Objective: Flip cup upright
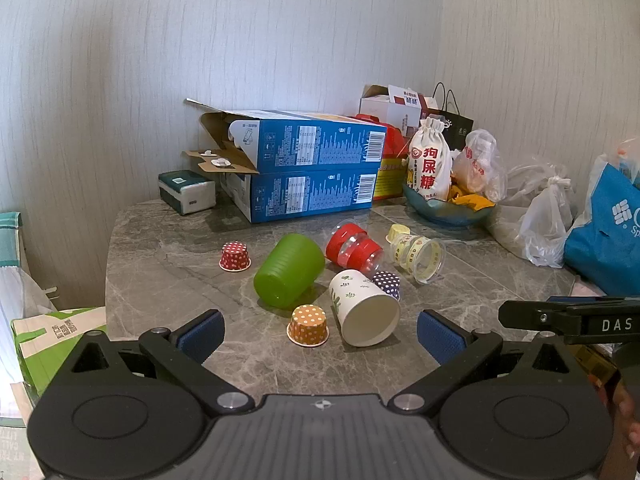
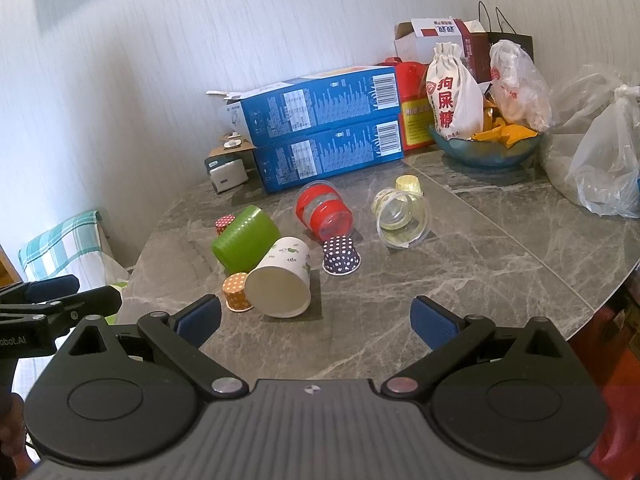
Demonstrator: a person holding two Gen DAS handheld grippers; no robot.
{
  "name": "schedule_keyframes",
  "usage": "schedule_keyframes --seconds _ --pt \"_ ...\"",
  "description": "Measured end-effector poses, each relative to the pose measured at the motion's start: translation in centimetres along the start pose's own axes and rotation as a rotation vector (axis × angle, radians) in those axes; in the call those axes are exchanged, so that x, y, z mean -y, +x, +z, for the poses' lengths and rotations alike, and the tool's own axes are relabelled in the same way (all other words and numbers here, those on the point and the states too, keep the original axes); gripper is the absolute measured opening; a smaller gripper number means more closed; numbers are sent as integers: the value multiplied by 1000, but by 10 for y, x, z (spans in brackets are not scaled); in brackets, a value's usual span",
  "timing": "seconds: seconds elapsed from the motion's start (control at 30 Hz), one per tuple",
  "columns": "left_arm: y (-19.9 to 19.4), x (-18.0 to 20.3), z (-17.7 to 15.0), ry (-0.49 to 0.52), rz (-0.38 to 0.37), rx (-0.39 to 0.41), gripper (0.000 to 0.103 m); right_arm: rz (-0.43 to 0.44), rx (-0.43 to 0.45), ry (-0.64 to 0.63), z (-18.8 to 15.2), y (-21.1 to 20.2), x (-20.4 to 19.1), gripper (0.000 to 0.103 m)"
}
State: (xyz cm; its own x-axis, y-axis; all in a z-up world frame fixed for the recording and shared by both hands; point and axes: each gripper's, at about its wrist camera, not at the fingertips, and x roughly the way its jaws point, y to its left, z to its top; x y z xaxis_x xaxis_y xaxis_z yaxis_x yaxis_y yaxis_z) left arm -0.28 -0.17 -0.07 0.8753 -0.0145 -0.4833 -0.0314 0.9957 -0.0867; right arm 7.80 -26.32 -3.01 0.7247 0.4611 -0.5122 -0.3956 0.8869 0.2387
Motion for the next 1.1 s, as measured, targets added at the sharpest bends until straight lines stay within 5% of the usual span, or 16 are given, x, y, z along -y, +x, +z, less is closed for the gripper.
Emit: schedule_keyframes --seconds 1.1 --pt "0 3 -1 -5 -5 -3 103 5 -9 13 0 2 1 102"
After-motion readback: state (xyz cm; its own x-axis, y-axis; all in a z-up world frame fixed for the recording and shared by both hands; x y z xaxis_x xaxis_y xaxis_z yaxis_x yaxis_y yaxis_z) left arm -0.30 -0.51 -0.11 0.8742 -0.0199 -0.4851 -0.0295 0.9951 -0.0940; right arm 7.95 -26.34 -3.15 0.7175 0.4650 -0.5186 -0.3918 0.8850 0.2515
